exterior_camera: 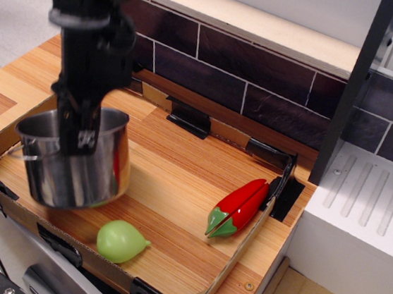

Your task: Topple metal pot

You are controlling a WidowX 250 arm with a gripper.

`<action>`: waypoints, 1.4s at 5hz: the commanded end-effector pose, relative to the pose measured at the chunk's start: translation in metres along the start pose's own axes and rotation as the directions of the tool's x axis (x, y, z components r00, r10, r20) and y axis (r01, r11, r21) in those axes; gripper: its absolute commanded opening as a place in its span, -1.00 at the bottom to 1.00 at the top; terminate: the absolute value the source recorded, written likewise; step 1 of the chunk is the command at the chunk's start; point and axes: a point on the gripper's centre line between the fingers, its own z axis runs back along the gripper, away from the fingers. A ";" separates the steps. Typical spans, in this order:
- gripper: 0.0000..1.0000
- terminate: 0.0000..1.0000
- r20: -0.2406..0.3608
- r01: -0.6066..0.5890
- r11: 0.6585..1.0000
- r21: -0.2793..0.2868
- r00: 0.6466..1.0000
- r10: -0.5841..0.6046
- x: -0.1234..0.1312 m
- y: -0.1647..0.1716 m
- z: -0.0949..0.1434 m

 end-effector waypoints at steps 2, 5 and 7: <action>-1.00 -1.00 0.114 0.315 0.935 -0.162 0.947 -0.300 0.017 0.047 0.023; -1.00 -1.00 0.341 0.511 0.754 -0.412 0.854 -0.392 0.025 0.043 0.026; 1.00 -1.00 0.325 0.422 0.869 -0.259 0.885 -0.334 0.000 0.058 0.024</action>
